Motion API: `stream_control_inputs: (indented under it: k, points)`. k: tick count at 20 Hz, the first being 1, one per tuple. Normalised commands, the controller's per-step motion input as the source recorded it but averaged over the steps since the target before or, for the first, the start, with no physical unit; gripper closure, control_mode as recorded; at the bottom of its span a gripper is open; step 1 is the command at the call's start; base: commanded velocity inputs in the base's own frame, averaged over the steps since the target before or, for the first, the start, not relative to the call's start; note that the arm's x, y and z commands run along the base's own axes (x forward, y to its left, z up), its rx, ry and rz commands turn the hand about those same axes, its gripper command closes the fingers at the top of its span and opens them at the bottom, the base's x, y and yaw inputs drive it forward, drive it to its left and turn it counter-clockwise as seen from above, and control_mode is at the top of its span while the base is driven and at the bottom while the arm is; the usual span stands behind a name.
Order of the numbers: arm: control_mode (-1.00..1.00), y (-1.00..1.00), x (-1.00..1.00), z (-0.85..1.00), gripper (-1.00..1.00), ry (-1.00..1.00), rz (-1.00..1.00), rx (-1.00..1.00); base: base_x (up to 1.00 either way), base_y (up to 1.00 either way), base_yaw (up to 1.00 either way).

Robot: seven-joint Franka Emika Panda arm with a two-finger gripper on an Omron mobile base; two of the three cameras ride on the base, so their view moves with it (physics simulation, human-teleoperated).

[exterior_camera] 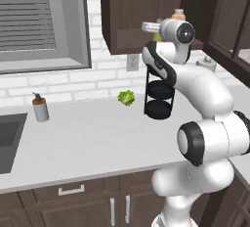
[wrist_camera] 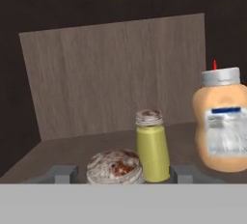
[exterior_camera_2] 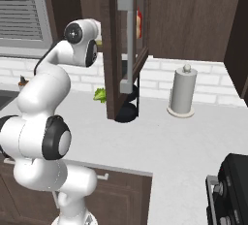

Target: Put the shaker and condiment bottle from the counter next to their counterparts in the cabinet.

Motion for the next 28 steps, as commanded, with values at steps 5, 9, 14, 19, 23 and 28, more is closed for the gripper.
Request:
stream_control_inputs:
  k: [5, 9, 14, 19, 23, 28]
  points:
    - [-1.00, 0.00, 0.03, -0.06, -1.00, -0.02, 0.00, 0.00, 0.00, 0.00, 0.00]
    - [-1.00, 0.00, 0.02, -0.01, -1.00, -0.03, 0.00, 0.00, 0.00, 0.00, 0.00]
    - [-1.00, 0.00, -0.29, 0.03, -1.00, -0.13, 0.02, 0.00, 0.00, 0.00, 0.00]
    - [-1.00, 0.00, -0.80, 0.13, -1.00, -0.24, 0.05, 0.00, 0.00, 0.00, 0.00]
    - [-1.00, -0.03, -1.00, 0.14, -1.00, -0.25, 0.04, 0.00, 0.00, 0.00, 0.00]
    - [-1.00, -0.31, -1.00, 0.53, -1.00, -0.15, 0.00, 0.00, 0.00, 0.00, 0.00]
